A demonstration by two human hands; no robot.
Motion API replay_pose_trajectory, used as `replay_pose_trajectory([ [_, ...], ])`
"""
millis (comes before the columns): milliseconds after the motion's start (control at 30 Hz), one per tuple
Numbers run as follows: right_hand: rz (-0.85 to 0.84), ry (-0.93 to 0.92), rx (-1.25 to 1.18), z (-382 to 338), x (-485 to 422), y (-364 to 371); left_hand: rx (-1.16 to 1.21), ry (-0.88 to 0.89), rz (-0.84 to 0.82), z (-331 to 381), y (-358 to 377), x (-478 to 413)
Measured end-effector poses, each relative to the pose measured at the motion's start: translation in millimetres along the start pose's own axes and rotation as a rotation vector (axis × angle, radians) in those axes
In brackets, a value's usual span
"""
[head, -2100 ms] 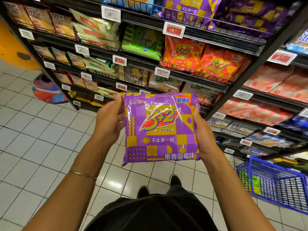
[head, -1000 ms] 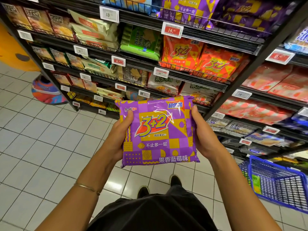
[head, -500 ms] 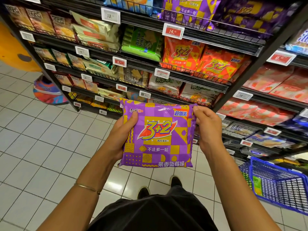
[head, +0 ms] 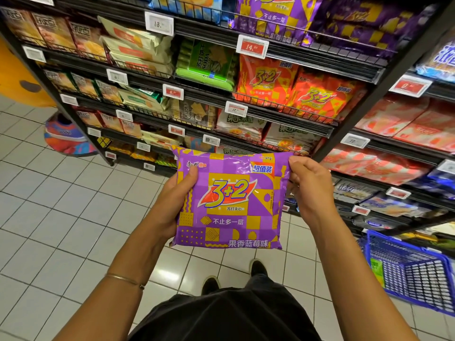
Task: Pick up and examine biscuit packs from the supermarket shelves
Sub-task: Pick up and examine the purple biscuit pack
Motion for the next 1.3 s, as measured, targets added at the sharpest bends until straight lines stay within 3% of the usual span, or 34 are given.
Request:
replay_pose_trajectory([
  [167,-0.246,0.108,-0.062,13,14,25,0.082,-0.070,-0.016,-3,1,2],
  [267,-0.339,0.284,-0.165,35,32,42,0.115,-0.069,-0.009,-2,5,1],
  [333,-0.315,0.347,-0.189,42,38,46,0.091,-0.024,0.008,4,6,-2],
  [500,-0.219,0.309,-0.183,45,31,40,0.018,-0.002,0.018,10,11,-4],
  [733,-0.213,0.317,-0.193,50,28,32,-0.287,0.282,0.416,37,-20,-6],
  [933,-0.225,0.315,-0.195,55,28,32,-0.388,0.505,0.467,59,-32,0],
  [1200,-0.228,0.328,-0.193,54,26,38,-0.297,0.386,0.473,67,-38,-7],
  [1300,-0.233,0.355,-0.256,55,25,41,-0.172,0.254,0.304,57,-23,-13],
])
Point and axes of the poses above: each hand's wrist, its own x-axis away from the middle knuckle, its own y-axis out of the palm, z = x × y, the point moved 9 cm from there along -x, towards the middle knuckle, and after that the axes turned 3 degrees about x, right-handed, at the moved point
